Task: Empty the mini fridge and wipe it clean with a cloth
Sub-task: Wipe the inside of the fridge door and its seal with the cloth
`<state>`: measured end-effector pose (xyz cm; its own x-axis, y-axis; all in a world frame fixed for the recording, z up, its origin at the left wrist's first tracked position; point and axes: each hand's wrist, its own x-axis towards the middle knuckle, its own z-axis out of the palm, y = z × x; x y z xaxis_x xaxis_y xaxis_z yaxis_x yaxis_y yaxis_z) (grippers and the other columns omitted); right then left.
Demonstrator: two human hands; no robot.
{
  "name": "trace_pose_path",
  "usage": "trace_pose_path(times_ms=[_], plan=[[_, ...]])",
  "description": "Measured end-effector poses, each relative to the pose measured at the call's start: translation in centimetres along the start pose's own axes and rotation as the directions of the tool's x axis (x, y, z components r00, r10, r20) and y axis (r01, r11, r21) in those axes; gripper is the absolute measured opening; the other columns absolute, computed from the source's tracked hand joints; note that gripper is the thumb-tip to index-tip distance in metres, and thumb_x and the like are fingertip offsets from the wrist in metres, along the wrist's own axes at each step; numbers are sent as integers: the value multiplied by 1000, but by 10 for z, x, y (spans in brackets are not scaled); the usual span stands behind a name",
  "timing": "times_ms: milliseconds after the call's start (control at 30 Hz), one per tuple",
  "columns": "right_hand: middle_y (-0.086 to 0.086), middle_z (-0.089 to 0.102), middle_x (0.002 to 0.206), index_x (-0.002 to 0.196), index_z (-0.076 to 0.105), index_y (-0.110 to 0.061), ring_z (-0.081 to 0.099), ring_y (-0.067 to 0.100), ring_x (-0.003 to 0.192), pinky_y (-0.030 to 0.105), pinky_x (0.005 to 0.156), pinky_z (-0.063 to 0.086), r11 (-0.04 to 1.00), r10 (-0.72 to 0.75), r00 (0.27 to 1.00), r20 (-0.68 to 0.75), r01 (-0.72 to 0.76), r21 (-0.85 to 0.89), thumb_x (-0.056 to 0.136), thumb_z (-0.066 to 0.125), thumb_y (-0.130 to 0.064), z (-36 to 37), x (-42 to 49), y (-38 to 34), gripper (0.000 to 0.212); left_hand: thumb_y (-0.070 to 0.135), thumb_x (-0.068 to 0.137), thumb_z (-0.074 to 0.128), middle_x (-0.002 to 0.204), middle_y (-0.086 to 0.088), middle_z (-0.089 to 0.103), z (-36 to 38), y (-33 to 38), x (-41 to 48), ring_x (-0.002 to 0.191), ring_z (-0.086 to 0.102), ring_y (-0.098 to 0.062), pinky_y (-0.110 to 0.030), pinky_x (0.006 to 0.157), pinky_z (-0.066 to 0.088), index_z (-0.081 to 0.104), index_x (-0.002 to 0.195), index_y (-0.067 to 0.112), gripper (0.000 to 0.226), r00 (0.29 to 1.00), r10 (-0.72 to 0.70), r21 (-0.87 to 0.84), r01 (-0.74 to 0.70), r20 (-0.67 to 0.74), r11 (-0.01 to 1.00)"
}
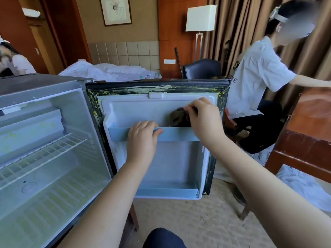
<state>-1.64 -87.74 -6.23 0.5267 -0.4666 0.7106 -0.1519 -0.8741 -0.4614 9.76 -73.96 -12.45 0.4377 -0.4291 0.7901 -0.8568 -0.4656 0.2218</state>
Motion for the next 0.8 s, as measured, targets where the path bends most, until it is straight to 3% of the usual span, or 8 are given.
trace_pose_path(times_ms=[133, 233, 333, 400, 467, 533, 700, 800], plan=[[15, 59, 95, 86, 67, -2, 56, 23, 84, 20, 74, 33, 997, -71, 926, -371, 71, -13, 93, 54, -13, -53, 20, -1, 18, 26, 80, 63, 66, -7, 59, -3, 1, 0, 65, 56, -31, -36, 63, 37, 60, 72, 11, 18, 1000, -3, -5, 3, 19, 1000], [17, 59, 96, 85, 65, 1, 51, 17, 85, 15, 75, 32, 988, -153, 838, -524, 124, -90, 94, 54, -12, -72, 34, 9, 20, 27, 82, 61, 64, -7, 59, -6, 1, 1, 64, 57, -32, -34, 61, 41, 60, 71, 10, 20, 999, 1, -11, 0, 39, 1000], [20, 60, 97, 86, 64, 2, 50, 28, 90, 31, 81, 43, 906, -399, 827, -396, 289, -309, 93, 57, -7, -54, 30, 37, 13, 20, 84, 67, 67, -9, 60, -7, 0, 0, 67, 57, -33, -34, 61, 39, 60, 74, 8, 17, 998, 2, 0, -2, 61, 1000], [17, 60, 110, 97, 66, -2, 49, 32, 100, 40, 89, 45, 855, -463, 827, -319, 322, -406, 92, 61, -16, -43, 23, 55, 15, 16, 85, 70, 71, -10, 62, -8, 1, 0, 71, 58, -34, -35, 63, 38, 62, 76, 7, 15, 997, -13, 3, 13, 74, 1000], [15, 55, 124, 106, 65, -8, 47, 36, 112, 40, 97, 41, 889, -395, 867, -303, 277, -365, 89, 66, -27, -39, 17, 62, 26, 15, 86, 70, 73, -10, 63, -9, 0, 1, 73, 58, -34, -36, 64, 40, 63, 78, 7, 13, 996, -26, -2, 26, 84, 1000], [14, 51, 130, 109, 65, -10, 47, 38, 116, 37, 92, 42, 928, -318, 903, -288, 235, -289, 86, 69, -26, -39, 15, 59, 29, 14, 85, 70, 72, -10, 62, -8, -1, 0, 72, 57, -34, -37, 63, 41, 62, 77, 6, 14, 997, -13, -4, 13, 77, 1000], [10, 59, 112, 92, 65, -8, 50, 37, 97, 40, 72, 48, 925, -331, 900, -283, 250, -286, 80, 69, -12, -47, 31, 56, 12, 14, 86, 70, 72, -10, 62, -6, -1, 2, 72, 57, -33, -37, 63, 41, 60, 75, 6, 16, 997, -7, 1, 7, 77, 1000], [8, 58, 111, 87, 62, -7, 49, 35, 96, 33, 71, 45, 933, -313, 903, -294, 235, -272, 78, 66, -5, -44, 30, 60, 11, 29, 88, 61, 72, -9, 62, -4, -1, 4, 72, 56, -32, -37, 63, 40, 60, 75, 7, 26, 997, -3, -3, 3, 82, 1000]])
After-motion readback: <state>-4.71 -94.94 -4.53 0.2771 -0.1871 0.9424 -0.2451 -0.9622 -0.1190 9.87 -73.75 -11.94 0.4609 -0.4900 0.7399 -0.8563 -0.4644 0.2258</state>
